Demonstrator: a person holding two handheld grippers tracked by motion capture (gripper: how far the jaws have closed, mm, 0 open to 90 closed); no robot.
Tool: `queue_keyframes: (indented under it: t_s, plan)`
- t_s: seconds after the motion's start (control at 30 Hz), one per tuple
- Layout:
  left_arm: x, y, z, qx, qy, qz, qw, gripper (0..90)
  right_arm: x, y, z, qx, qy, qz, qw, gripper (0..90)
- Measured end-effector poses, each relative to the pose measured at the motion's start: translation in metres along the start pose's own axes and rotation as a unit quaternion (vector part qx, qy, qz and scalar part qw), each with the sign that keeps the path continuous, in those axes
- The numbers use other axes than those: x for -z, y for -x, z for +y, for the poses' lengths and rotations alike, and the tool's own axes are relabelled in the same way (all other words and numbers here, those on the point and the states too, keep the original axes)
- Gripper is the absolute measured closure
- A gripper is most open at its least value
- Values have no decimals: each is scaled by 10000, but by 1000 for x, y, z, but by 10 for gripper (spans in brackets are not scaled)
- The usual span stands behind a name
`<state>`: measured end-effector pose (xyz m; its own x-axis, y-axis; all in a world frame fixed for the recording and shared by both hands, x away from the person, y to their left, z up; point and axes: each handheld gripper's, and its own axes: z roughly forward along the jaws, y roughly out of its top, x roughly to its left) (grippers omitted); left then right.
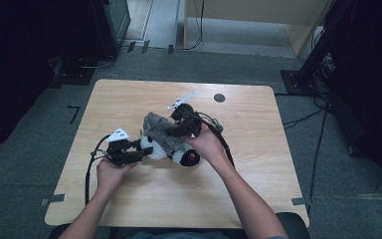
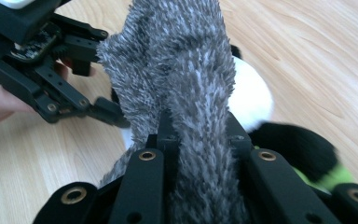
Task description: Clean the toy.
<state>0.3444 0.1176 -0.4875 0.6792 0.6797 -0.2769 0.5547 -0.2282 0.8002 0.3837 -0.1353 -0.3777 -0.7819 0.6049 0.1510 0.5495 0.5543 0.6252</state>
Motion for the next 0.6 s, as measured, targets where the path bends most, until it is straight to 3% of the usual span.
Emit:
queue_keyframes:
  t_s: [0.6]
  plan:
    - [0,-2,0,-7,-58,-45,10000,420,35,32,-29,-467,172,-267,9984,755]
